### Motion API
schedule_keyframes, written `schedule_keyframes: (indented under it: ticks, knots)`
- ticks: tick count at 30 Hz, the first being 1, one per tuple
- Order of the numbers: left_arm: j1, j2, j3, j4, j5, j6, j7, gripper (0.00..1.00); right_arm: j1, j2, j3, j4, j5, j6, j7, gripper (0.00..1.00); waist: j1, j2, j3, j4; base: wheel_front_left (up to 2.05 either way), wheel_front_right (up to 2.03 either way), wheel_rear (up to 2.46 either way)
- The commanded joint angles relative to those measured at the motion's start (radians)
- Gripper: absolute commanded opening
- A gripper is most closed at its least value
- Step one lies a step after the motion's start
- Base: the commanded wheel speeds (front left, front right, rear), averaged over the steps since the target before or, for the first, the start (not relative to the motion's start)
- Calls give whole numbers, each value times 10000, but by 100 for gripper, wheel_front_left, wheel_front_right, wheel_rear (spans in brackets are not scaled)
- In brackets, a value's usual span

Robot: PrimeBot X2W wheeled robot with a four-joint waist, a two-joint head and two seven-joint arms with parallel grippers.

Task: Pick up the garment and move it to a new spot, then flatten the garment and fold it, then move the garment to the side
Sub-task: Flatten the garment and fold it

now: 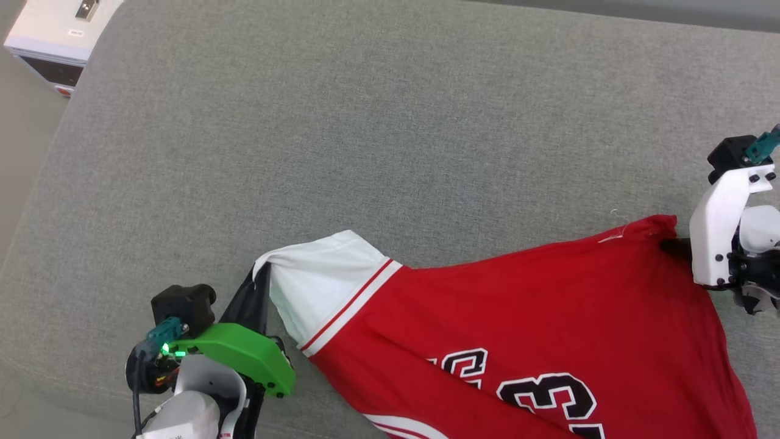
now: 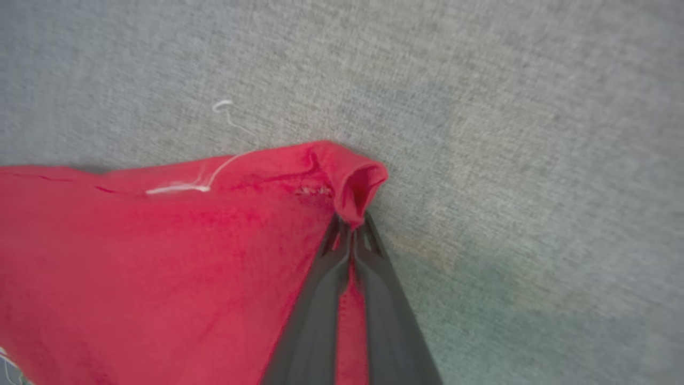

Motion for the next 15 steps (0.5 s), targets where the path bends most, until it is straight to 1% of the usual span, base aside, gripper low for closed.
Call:
schedule_keyframes:
  ticks: [1, 3, 7, 12, 15]
  knots:
    - [-203, 56, 102, 39, -96, -54, -109, 0, 219, 292, 252, 224, 110, 6, -110, 0, 0, 0, -223, -67, 0, 0, 0]
    - [-242, 138, 221, 78, -133, -54, -166, 0, 45, 216, 140, 153, 109, 6, -423, 0, 0, 0, -409, -145, 0, 0, 0]
    - [-603, 481, 440, 107, -105, -115, -103, 0, -265, 61, -216, 81, 53, 6, -1103, 0, 0, 0, -789, -355, 0, 0, 0]
    - [-1752, 1006, 684, 251, -29, -377, 211, 0, -705, -4, -734, 206, -126, 6, -2022, 0, 0, 0, -1183, -762, 0, 0, 0]
    - [-2716, 1106, 678, 447, -55, -595, 569, 0, -1012, -45, -957, 408, -304, 6, -2570, 0, 0, 0, -1349, -945, 0, 0, 0]
